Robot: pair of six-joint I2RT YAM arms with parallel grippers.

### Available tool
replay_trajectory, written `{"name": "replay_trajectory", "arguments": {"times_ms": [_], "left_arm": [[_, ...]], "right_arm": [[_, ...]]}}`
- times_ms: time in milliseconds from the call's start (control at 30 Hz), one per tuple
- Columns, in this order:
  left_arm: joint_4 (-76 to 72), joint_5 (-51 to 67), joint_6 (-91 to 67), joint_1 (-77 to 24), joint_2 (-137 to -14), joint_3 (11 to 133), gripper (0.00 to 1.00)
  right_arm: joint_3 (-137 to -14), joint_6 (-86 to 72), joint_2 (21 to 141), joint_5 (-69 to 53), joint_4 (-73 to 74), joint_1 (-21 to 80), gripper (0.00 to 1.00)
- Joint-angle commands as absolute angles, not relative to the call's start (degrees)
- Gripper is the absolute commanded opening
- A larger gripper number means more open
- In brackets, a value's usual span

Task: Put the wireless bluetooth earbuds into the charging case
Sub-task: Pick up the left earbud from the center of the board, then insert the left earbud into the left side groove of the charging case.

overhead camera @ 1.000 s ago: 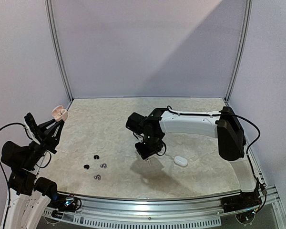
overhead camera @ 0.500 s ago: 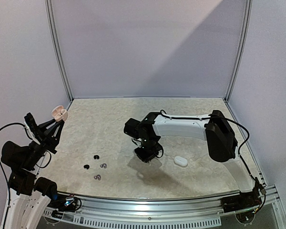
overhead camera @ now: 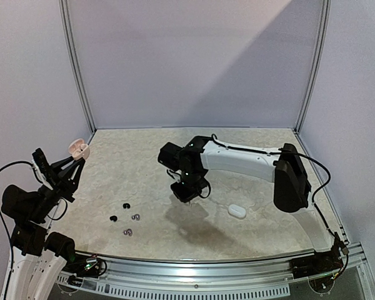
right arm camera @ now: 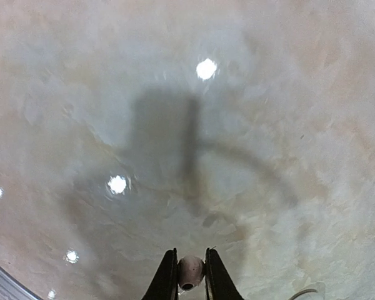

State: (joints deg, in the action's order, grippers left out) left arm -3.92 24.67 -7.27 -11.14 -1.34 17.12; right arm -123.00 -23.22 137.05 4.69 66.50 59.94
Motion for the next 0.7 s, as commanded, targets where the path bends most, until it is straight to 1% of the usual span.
{"name": "replay_trajectory", "arguments": {"times_ms": [0,67,167,267,400,567,667], "left_arm": [[-4.5,25.2,-6.6,-12.0,-0.7,17.1,0.0],[-4.4,24.2,-6.4,-12.6,-0.8,17.1,0.0],[-4.4,23.4,-5.9,-13.0,-1.1,17.1,0.0],[-3.7,22.6,-4.7,-13.4,-1.0,17.3,0.0],[-0.6,20.3,-2.1,-14.2,-1.6,18.6,0.0],[6.8,16.1,1.5,-16.0,-6.4,22.5,0.0],[8.1,15.6,2.3,-16.9,-9.7,24.2,0.0]], "right_arm": [[-129.2,-20.7,130.7,12.2,62.9,61.3,0.07],[-129.0,-18.9,126.7,17.6,56.1,63.4,0.08],[-125.7,-13.1,120.0,23.5,40.8,67.7,0.03],[-123.1,-4.9,116.3,24.8,25.1,72.2,0.0],[-127.3,4.8,118.8,21.8,13.4,76.3,0.0],[-130.1,14.6,123.3,20.1,3.8,80.2,0.0],[-131.6,16.6,125.5,18.5,0.7,80.6,0.0]]}}
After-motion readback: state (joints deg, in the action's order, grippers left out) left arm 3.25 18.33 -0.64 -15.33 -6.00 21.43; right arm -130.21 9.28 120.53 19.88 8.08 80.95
